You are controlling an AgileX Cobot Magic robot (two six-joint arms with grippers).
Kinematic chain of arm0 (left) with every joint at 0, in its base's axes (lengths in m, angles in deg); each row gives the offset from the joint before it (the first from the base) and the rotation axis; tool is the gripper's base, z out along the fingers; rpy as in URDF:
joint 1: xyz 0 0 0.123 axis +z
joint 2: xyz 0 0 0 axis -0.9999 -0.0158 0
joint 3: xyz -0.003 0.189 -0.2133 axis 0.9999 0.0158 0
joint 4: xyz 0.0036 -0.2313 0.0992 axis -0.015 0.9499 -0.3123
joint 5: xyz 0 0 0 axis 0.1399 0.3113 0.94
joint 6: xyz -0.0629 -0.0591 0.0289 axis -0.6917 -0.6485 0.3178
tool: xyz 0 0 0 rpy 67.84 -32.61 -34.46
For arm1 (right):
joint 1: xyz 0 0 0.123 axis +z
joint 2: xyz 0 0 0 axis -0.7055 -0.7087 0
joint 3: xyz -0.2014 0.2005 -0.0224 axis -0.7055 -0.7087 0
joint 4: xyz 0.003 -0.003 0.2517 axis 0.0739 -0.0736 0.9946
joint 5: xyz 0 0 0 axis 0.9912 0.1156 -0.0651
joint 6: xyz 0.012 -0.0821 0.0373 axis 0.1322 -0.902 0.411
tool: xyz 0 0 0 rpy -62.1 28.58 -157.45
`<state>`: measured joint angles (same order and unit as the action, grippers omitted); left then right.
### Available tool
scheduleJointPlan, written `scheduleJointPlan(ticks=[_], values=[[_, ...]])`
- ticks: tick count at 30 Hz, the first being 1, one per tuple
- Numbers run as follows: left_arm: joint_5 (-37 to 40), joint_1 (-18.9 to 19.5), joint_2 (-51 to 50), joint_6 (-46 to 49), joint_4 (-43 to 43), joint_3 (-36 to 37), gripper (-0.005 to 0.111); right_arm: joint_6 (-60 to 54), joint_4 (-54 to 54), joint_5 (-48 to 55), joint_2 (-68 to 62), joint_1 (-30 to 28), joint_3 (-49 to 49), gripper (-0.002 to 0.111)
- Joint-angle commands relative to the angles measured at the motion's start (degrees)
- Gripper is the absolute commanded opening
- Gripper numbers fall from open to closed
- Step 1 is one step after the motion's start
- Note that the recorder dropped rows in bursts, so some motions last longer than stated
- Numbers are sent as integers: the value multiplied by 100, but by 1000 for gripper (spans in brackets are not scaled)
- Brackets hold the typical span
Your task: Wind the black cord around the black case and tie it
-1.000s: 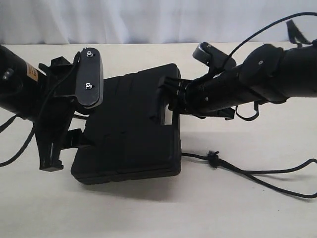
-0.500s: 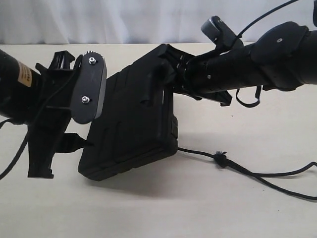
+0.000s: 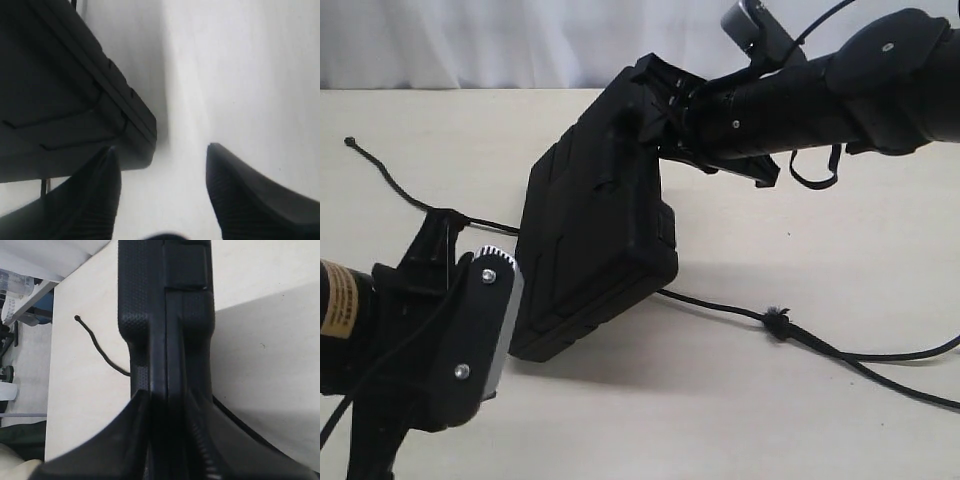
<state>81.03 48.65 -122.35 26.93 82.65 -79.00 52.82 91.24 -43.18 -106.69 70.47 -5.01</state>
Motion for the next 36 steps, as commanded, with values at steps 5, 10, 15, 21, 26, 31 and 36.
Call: scheduleJointPlan(ticks=[5,10,15,21,26,31,36], values=[[-954,-1032,25,-2607,-1659,311,51,-222,88,-59,112,-19,79,4],[-1134,-1644,25,-5132,-3822,710,50,-241,88,-59,112,-19,79,4],[-1097,-1993,25,-8149,-5932,907,36,-241,88,-59,112,-19,79,4],[-1909,-1993,25,-8425,-5395,907,19,-241,88,-59,112,-19,79,4],[-2224,-1993,25,-8425,-4842,907,16,-237,68,29,112,-19,79,4],[-1683,-1993,25,-8425,-4932,907,16,-300,-490,156,112,-29,79,4],[-1059,-1993,25,-8425,-4932,907,34,-242,-1275,745,112,-321,79,7]])
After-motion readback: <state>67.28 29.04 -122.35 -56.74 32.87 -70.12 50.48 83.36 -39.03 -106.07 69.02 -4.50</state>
